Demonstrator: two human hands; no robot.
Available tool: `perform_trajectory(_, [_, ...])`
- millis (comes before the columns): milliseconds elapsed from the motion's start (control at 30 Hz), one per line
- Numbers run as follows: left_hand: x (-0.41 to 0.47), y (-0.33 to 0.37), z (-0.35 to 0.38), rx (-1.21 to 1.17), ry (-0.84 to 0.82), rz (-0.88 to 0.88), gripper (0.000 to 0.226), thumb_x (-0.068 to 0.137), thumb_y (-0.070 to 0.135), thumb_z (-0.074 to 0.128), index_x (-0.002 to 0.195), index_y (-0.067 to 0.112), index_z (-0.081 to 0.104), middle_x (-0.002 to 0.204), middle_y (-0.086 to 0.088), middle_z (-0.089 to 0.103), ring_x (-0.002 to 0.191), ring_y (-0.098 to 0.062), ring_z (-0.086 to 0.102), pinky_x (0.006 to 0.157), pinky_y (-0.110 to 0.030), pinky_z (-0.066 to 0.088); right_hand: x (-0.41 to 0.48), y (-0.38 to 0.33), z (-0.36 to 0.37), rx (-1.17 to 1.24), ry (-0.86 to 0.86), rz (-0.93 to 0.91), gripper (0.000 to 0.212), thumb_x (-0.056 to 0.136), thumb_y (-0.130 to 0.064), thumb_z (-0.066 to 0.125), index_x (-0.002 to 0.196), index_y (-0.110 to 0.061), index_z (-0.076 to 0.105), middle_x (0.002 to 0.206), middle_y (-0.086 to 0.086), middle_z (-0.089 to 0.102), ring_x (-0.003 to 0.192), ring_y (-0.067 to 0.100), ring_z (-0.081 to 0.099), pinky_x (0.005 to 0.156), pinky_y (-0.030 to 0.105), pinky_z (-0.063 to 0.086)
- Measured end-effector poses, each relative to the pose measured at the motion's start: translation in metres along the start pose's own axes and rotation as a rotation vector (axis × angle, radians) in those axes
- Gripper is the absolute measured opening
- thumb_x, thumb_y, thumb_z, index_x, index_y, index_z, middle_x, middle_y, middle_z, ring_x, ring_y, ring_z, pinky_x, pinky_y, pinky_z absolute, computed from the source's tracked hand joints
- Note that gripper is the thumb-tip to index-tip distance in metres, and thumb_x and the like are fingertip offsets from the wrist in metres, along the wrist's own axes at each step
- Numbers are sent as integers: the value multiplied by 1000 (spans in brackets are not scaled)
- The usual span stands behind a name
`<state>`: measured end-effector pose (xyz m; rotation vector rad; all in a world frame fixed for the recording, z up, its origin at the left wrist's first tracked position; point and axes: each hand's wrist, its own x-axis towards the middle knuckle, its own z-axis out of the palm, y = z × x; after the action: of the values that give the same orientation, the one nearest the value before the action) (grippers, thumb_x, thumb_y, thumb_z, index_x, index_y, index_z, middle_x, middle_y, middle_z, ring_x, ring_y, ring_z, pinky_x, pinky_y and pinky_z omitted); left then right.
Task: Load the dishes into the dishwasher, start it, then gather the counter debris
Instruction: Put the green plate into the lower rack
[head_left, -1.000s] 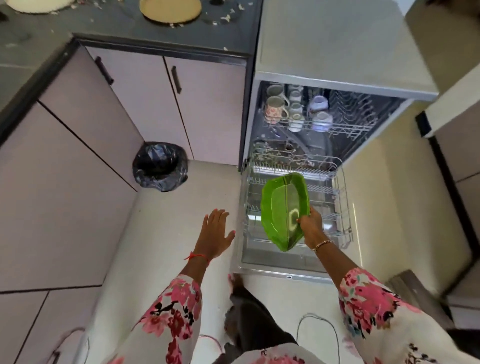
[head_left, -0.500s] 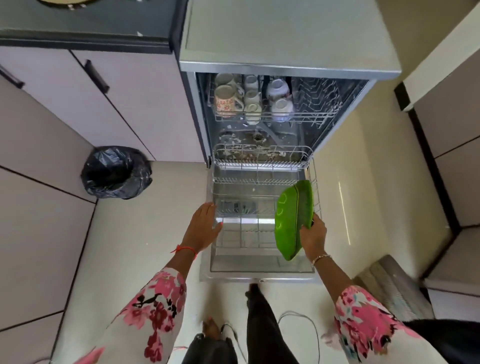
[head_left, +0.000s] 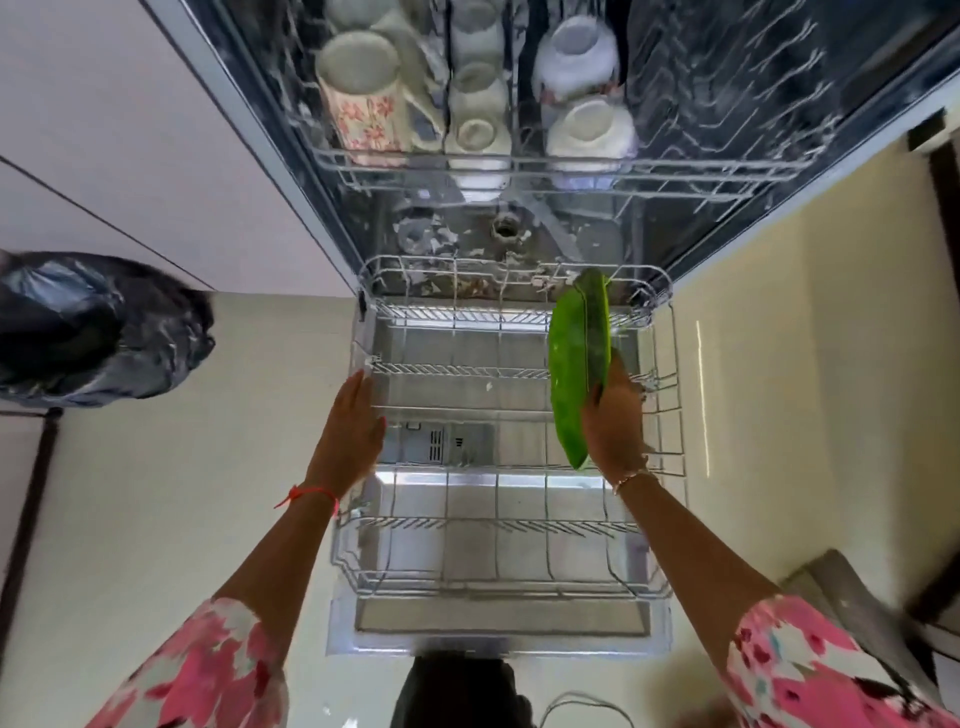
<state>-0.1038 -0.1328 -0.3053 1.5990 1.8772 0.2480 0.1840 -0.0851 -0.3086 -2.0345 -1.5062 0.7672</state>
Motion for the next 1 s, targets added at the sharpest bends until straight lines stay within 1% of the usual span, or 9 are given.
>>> perform_trajectory(267, [62,-69,63,-9,-34,-134,66,89,-9,42,143,-8,4,153,-23,-3,143,-34,-2,117,-35,6,48,33,71,-36,-40,-57,46,89,0,44,135,3,36,104,25,60,83,39,61,68,47,53])
perform_trajectory(367, [68,-75,69,-112,-13,-175,81,80,-24,38,145,-1,-6,154,-17,-14,143,-27,-7,112,-14,1,50,30,85,-45,-58,-55,50,89,-1,47,137,3,33,112,26,56,84,39,60,68,45,53])
perform_trajectory(467, [70,-79,69,-194,-25,-247,90,69,-33,27,146,0,-4,156,-13,-8,144,-19,-4,92,10,-7,46,26,98,-121,-55,-43,58,86,6,46,141,3,26,121,26,50,83,42,60,66,43,53])
perform_trajectory(533, [70,-80,66,-220,-36,-267,92,67,-34,26,147,3,-3,156,-10,-5,144,-17,-2,95,6,-5,45,26,106,-147,-90,-39,63,85,10,46,142,5,20,125,25,46,82,42,60,65,39,52])
perform_trajectory(600, [69,-79,63,-220,-33,-257,94,67,-34,28,147,5,-3,157,-10,-1,144,-19,2,104,-6,2,47,28,116,-141,-135,-37,67,83,15,44,143,6,16,128,25,42,86,42,59,69,39,53])
perform_trajectory(733, [69,-82,61,-207,-37,-186,96,68,-35,33,146,6,-4,155,-17,5,144,-27,10,116,-34,21,57,30,133,-120,-203,-11,60,88,14,36,143,7,12,133,25,34,108,42,52,79,25,42])
perform_trajectory(800, [70,-83,60,-197,-48,-176,95,69,-35,32,146,6,-5,156,-16,3,144,-27,9,115,-31,18,57,29,134,-104,-208,0,55,95,-1,37,143,4,12,133,23,34,109,40,53,80,29,47])
perform_trajectory(900, [70,-87,58,-117,-62,-158,87,74,-31,31,146,2,-4,155,-17,2,143,-27,9,108,-19,13,56,24,124,-158,-237,-20,67,95,-21,47,145,0,9,133,20,33,115,39,48,83,45,51])
perform_trajectory(1000, [64,-85,45,1,-80,-91,72,86,-17,40,145,-3,1,154,-22,4,144,-31,6,115,-30,9,54,9,105,-265,-263,-20,78,93,-32,51,146,2,5,138,23,30,124,40,39,95,47,45])
